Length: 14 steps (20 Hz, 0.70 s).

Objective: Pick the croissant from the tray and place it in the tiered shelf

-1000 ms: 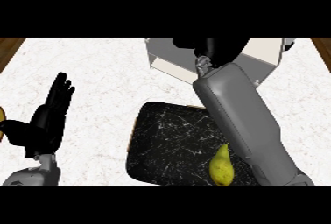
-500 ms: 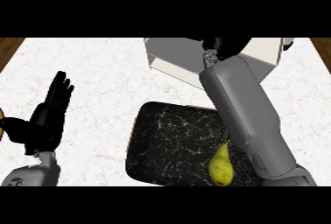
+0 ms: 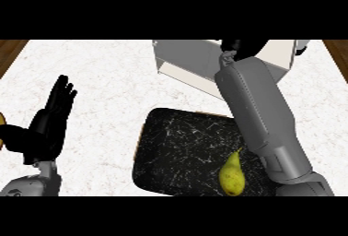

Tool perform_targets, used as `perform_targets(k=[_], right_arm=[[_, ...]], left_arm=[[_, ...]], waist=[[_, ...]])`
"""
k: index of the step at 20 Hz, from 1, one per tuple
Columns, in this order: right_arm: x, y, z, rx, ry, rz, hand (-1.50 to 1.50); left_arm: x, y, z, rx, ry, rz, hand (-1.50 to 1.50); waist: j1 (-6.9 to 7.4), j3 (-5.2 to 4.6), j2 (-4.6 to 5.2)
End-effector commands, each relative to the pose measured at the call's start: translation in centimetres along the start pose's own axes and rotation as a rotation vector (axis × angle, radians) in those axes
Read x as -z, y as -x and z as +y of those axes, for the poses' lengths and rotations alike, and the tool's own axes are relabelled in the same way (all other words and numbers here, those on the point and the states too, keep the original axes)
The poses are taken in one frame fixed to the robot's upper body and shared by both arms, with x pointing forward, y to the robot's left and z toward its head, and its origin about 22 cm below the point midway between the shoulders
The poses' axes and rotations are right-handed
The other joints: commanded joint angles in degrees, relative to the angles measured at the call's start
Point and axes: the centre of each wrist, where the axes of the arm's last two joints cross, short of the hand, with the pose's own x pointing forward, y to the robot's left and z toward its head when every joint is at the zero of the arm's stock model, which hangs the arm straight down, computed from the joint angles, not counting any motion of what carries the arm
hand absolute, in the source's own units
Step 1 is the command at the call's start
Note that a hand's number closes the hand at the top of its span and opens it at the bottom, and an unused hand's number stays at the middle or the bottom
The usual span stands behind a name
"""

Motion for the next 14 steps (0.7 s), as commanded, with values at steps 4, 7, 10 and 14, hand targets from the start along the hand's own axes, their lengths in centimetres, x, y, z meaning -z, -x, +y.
perform_targets(k=[4, 7, 10, 14], right_arm=[[0.2, -0.1, 1.7, 0.121, 0.015, 0.085, -1.50], [0.1, -1.4, 0.6, 0.235, 0.065, 0.040, -1.50], [-0.9, -0.7, 0.2, 0.285, 0.101, 0.047, -1.50], [1.0, -3.5, -4.2, 0.291, 0.194, 0.108, -1.50]], left_arm=[[0.2, 0.1, 0.6, -0.004, -0.029, 0.010, 0.00], [0.6, -0.5, 0.6, -0.002, -0.009, -0.013, 0.00], [-0.3, 1.2, 0.2, 0.002, -0.029, -0.005, 0.00], [-0.4, 0.5, 1.4, 0.009, -0.043, 0.017, 0.00]], waist=[[-0.53, 0.38, 0.97], [-0.91, 0.37, 0.89], [-1.39, 0.35, 0.62], [-2.81, 0.33, 0.08]])
